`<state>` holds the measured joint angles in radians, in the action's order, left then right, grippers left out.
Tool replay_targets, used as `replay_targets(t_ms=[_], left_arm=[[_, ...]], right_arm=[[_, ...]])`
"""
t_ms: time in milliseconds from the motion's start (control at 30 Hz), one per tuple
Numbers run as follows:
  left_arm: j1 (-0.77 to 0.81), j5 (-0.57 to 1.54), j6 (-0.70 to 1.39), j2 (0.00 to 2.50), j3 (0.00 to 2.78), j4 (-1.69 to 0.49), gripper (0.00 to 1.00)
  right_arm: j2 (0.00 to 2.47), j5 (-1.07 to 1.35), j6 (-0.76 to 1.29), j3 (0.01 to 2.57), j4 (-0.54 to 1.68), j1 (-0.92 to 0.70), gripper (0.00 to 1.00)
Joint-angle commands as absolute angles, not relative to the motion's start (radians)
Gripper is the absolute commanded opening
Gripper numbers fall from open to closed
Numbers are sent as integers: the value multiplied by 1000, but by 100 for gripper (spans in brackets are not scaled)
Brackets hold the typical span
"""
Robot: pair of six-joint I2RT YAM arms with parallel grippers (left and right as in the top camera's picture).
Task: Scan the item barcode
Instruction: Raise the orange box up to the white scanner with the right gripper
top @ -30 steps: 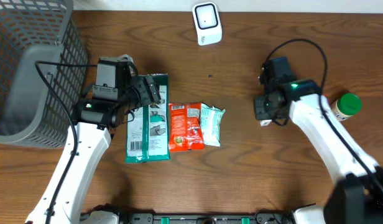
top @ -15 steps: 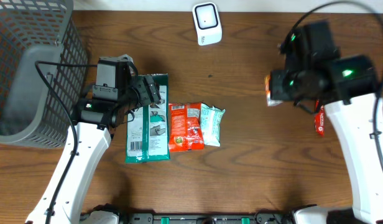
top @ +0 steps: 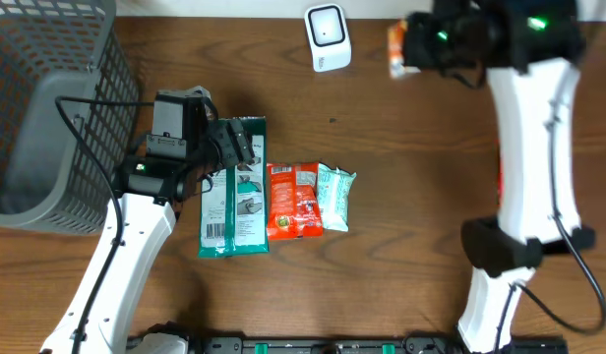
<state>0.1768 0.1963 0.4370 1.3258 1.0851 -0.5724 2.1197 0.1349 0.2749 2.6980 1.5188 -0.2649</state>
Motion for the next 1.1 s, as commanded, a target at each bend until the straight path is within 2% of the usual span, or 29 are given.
replay_targets(t_ms=[0,200,467,1067], left_arm=[[173,194,420,1328,1092,-572,86],[173,194,420,1328,1092,-572,86],[173,194,420,1328,1092,-572,86],[173,194,420,1328,1092,-572,86]], right_arm=[[2225,159,284,2715,1424,-291,1],[2386,131,323,2715,1149,-323,1],[2536,46,359,2715,928,-340,1],[2686,-2,403,2709,778,-349,1]])
